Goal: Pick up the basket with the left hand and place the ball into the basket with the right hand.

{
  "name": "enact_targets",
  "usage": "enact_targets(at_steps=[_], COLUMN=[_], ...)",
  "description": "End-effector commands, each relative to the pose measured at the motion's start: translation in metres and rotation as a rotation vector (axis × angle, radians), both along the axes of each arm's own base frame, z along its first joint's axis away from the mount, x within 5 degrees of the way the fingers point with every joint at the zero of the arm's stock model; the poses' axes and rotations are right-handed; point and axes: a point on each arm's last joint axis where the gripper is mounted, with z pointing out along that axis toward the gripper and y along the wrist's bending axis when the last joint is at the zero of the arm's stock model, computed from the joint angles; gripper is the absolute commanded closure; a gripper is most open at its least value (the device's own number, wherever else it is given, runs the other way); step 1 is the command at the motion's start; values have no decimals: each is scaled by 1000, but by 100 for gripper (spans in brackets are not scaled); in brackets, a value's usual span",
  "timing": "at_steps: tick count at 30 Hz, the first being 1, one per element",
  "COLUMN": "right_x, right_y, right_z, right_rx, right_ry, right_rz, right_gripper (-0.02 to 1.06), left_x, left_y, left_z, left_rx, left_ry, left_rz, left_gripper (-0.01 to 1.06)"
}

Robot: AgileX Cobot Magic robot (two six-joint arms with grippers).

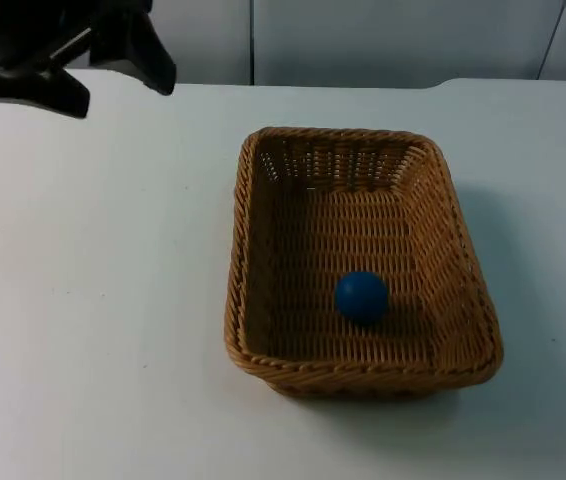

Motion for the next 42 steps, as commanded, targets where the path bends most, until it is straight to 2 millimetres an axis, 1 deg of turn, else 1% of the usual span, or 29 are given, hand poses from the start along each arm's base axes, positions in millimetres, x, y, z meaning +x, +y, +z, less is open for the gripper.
enact_targets(at_steps=[1, 2, 3, 4, 7, 8, 10, 12, 13, 15, 16, 17, 19, 21, 22, 25, 26, 28, 30, 31, 35, 36, 39, 42], right_x=[-8, -13, -13, -21, -38, -38, -49, -59, -59, -70, -78, -78, -89, -100, -100, -115, -115, -128, -139, -139, -162, -162, -176, -187], right_y=[-4, -7, -7, -12, -22, -22, -30, -37, -37, -45, -51, -51, -59, -65, -65, -76, -76, -85, -92, -92, -108, -108, -119, -126], right_z=[-4, -5, -5, -11, -17, -17, -20, -27, -27, -33, -41, -41, -46, -51, -51, -51, -51, -45, -39, -39, -29, -29, -26, -24], right_rx=[8, 15, 15, 24, 65, 65, 88, 97, 97, 106, 109, 109, 121, 152, 152, 187, 187, 208, 217, 217, 220, 220, 214, 215], right_ry=[-21, -30, -30, -27, -15, -15, -28, -45, -45, -59, -59, -59, -72, -71, -71, -88, -88, -115, -128, -128, -164, -164, -176, -178], right_rz=[11, 11, 11, 10, 0, 0, -3, -5, -5, -6, -8, -8, -10, -19, -19, -23, -23, -19, -13, -13, 2, 2, 9, 14], right_gripper=[19, 19, 19, 19, 19, 19, 19, 19, 19, 19, 19, 19, 19, 19, 19, 19, 19, 19, 19, 19, 19, 19, 19, 19], left_x=[-14, -22, -22, -31, -61, -61, -79, -101, -101, -121, -139, -139, -160, -182, -182, -212, -212, -235, -251, -251, -278, -278, -292, -301], left_y=[5, 7, 7, 9, 18, 18, 22, 27, 27, 32, 35, 35, 39, 43, 43, 49, 49, 56, 66, 66, 82, 82, 87, 88], left_z=[6, 7, 7, 9, 12, 12, 14, 15, 15, 16, 18, 18, 22, 30, 30, 48, 48, 56, 58, 58, 51, 51, 53, 55], left_rx=[24, 26, 26, 26, 37, 37, 36, 33, 33, 26, 18, 18, -1, -22, -22, -24, -24, -6, 54, 54, 146, 146, 143, 128], left_ry=[-21, -27, -27, -32, -64, -64, -86, -110, -110, -138, -168, -168, -209, -280, -280, -417, -417, -498, -539, -539, -520, -520, -565, -602], left_rz=[1, 3, 3, 5, 14, 14, 23, 28, 28, 29, 27, 27, 21, 14, 14, -4, -4, 3, 30, 30, 117, 117, 130, 137], left_gripper=[31, 31, 31, 31, 31, 31, 31, 31, 31, 31, 31, 31, 31, 31, 31, 31, 31, 31, 31, 31, 31, 31, 31, 31])
